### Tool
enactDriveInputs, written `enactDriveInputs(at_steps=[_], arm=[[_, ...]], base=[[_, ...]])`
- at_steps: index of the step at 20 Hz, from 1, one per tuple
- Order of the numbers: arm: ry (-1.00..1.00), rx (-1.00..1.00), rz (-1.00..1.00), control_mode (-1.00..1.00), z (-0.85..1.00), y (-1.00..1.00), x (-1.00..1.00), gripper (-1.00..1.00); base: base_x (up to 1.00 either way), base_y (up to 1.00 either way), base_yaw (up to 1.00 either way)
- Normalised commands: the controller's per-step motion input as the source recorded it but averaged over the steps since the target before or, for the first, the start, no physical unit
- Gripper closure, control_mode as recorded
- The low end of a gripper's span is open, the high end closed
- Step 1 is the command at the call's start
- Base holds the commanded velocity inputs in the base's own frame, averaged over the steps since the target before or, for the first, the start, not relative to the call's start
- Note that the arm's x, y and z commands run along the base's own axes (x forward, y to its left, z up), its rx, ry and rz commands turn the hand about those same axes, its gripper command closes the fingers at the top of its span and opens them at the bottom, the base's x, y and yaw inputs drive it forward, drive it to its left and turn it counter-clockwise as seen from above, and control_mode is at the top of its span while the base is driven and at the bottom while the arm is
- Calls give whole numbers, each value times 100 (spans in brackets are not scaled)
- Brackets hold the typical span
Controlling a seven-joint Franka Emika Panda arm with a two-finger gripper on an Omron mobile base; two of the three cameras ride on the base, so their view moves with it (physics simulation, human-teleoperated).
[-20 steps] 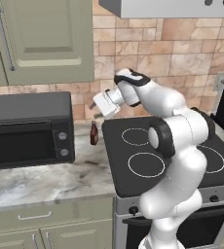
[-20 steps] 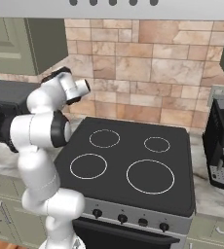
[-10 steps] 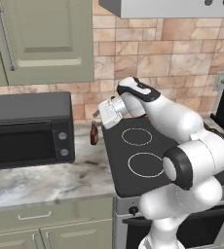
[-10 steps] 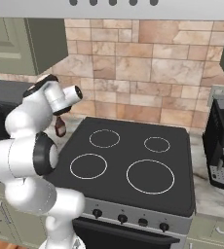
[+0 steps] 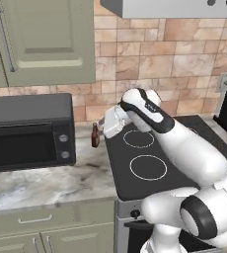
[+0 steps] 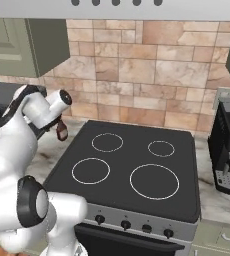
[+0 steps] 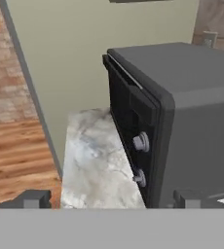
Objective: Collect the turmeric, ketchup, and shaker from the cabinet and place them next to the stove.
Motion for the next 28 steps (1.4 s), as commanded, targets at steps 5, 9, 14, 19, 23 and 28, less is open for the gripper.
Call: enactDriveInputs(at_steps=[5, 9, 14, 19, 23, 28], arm=[[10, -12, -23, -100, 26, -5, -55, -100], [8, -17, -30, -100, 14, -4, -55, -100], [4, -20, -28, -100, 17, -31, -53, -100], [4, -22, -27, -100, 3, -54, -52, -100], [0, -23, -22, -100, 0, -80, -55, -100], [0, -17, -22, -100, -1, -83, -64, -100]], base=[[0, 0, 0], [0, 0, 0], [0, 0, 0], [0, 0, 0], [0, 0, 0], [0, 0, 0]])
